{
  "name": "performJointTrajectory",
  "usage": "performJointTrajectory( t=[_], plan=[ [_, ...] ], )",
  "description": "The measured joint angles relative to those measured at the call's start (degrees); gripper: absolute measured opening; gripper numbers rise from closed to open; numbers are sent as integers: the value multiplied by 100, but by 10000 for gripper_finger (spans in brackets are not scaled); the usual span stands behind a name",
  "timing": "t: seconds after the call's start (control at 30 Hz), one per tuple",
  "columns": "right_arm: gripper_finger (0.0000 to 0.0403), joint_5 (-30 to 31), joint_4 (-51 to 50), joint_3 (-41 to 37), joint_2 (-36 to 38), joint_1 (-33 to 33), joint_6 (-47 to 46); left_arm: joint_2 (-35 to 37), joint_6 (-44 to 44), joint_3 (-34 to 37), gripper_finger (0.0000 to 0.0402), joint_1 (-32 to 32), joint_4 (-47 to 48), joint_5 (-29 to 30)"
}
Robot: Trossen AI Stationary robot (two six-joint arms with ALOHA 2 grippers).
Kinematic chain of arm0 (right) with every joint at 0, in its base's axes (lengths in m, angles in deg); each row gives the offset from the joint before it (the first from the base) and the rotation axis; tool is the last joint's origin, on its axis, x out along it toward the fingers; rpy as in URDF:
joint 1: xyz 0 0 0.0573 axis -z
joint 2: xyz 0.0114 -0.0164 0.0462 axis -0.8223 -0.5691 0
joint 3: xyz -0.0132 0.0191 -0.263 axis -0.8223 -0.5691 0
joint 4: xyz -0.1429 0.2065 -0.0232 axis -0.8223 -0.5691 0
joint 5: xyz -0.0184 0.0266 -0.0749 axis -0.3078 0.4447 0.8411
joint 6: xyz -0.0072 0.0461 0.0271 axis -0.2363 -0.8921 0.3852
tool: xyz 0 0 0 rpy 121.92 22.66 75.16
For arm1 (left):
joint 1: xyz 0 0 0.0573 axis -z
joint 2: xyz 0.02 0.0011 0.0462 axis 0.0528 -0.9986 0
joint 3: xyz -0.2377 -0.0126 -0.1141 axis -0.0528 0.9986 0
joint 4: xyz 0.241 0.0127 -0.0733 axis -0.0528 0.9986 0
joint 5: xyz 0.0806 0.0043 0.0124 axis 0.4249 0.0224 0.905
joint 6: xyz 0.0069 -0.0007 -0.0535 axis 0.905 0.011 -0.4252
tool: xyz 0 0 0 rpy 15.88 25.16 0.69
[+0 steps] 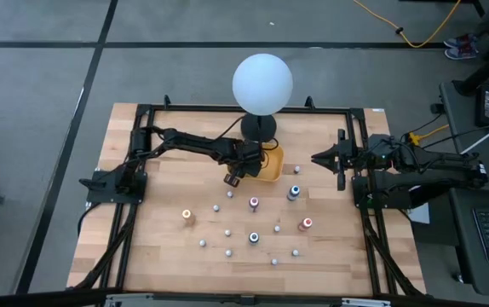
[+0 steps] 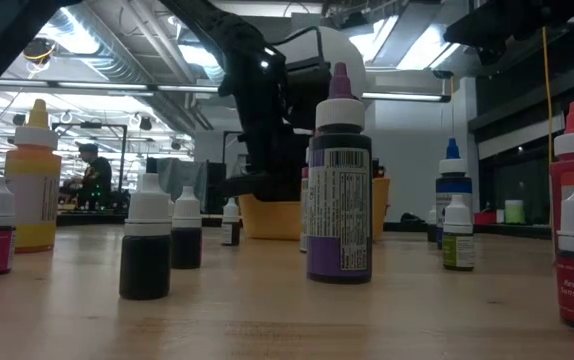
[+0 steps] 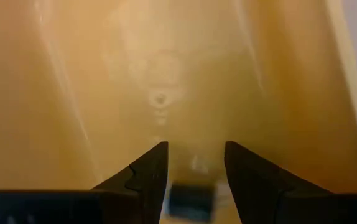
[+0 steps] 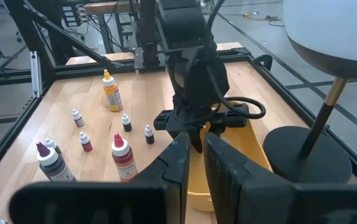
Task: Pick & Place food coloring
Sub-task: Put the left small light blue food coloring bottle into the yellow bin
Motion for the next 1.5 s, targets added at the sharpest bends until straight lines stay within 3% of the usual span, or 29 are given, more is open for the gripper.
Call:
performJointTrajectory(
  t=[0.7, 1.23, 1.5],
  plan=[
    [52, 0, -184, 0, 0, 0, 11, -3, -243, -297, 155, 1, 343, 343],
    [52, 0, -248, 0, 0, 0, 283, 12, -3104, -1058, 155, -4, 2430, 309],
    [52, 0, -248, 0, 0, 0, 629, 14, -4609, -1540, 155, -6, 2798, -29]
  ],
)
